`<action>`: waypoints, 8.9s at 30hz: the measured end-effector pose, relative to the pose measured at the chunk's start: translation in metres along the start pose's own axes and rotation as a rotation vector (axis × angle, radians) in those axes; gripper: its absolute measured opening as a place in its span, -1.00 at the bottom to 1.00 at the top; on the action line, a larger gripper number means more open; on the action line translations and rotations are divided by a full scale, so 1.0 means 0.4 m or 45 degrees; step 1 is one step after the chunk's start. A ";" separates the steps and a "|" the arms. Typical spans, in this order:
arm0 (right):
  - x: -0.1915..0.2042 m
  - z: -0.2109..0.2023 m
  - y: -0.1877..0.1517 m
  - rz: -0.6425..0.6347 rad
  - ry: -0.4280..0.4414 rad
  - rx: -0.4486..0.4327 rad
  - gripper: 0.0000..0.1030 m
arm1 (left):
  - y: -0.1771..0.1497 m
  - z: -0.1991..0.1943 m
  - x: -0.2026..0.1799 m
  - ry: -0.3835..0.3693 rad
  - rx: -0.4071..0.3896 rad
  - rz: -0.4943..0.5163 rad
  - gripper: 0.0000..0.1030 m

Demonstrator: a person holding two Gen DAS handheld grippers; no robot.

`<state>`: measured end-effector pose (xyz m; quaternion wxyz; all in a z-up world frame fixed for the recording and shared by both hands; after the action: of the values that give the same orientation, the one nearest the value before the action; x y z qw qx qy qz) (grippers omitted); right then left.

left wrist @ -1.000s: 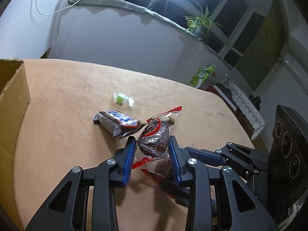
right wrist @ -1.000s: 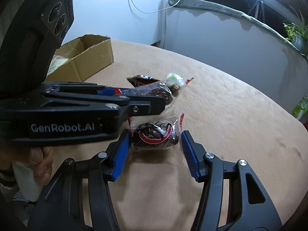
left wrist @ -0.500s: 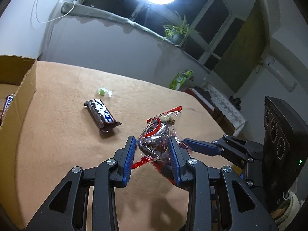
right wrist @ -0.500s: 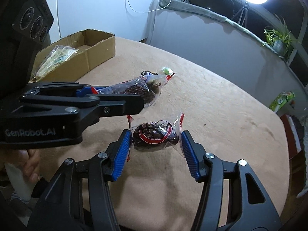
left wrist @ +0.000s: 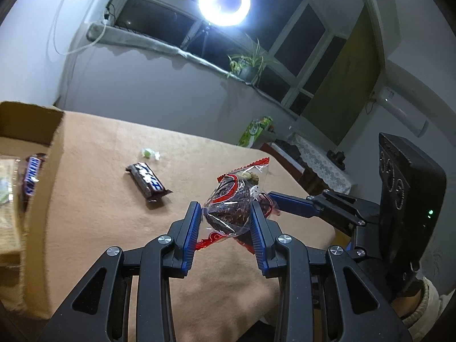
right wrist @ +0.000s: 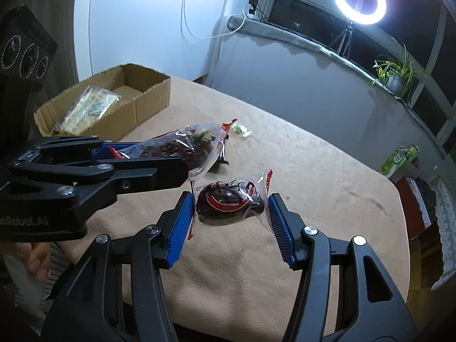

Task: Organize snacks
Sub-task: 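Carry both chocolate bags into the cardboard box and open both tools, then move both tools back from the box to the Snickers bar and green candy, then grasp the Snickers bar with the left tool while the right grasps the green candy, then carry the Snickers bar into the box with the left tool while the right carries the green candy, then open both tools over the box to drop the snacks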

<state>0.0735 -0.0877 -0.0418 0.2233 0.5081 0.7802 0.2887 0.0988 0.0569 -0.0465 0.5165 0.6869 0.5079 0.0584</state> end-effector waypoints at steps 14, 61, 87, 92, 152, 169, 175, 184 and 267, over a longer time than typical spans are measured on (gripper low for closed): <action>0.099 -0.056 0.103 -0.067 0.123 -0.219 0.10 | 0.013 -0.241 0.076 0.208 -0.200 -0.030 -0.37; 0.255 0.307 0.423 -0.104 0.566 -0.323 0.44 | 0.037 -0.217 0.296 0.938 -0.124 0.048 0.55; 0.101 0.034 0.113 0.060 0.459 -0.372 0.65 | 0.022 -0.291 0.043 0.968 -0.213 0.191 0.56; 0.057 0.012 0.043 0.105 0.451 -0.361 0.65 | 0.011 -0.271 -0.020 0.952 -0.201 0.235 0.56; -0.234 0.506 0.157 -0.229 0.512 0.059 -0.51 | 0.004 0.351 0.084 0.893 0.196 -0.257 -0.49; -0.319 0.176 -0.082 0.280 0.383 -0.169 -0.51 | -0.012 0.236 -0.086 0.791 0.087 0.040 -0.49; -0.306 0.049 -0.129 0.339 0.324 -0.256 -0.51 | -0.006 0.143 -0.178 0.755 -0.009 0.169 -0.49; -0.225 -0.087 -0.071 0.254 0.273 -0.367 -0.51 | 0.001 0.013 -0.227 0.722 -0.140 0.240 -0.48; 0.154 0.141 0.270 0.062 0.472 -0.438 1.00 | 0.062 -0.248 0.217 1.206 -0.211 0.032 0.62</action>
<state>0.1578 0.0158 -0.0132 0.1526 0.4196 0.7347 0.5108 0.0961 0.1883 -0.0203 0.2805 0.5473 0.6727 0.4114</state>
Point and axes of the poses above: each gripper's, at about its wrist camera, not at the fingertips, and z roughly the way its jaws point, x to its left, y to its top, the point moved 1 cm from there along z, roughly the way its jaws point, and after that the axes turned 6 degrees about y, right-handed, at the moved point
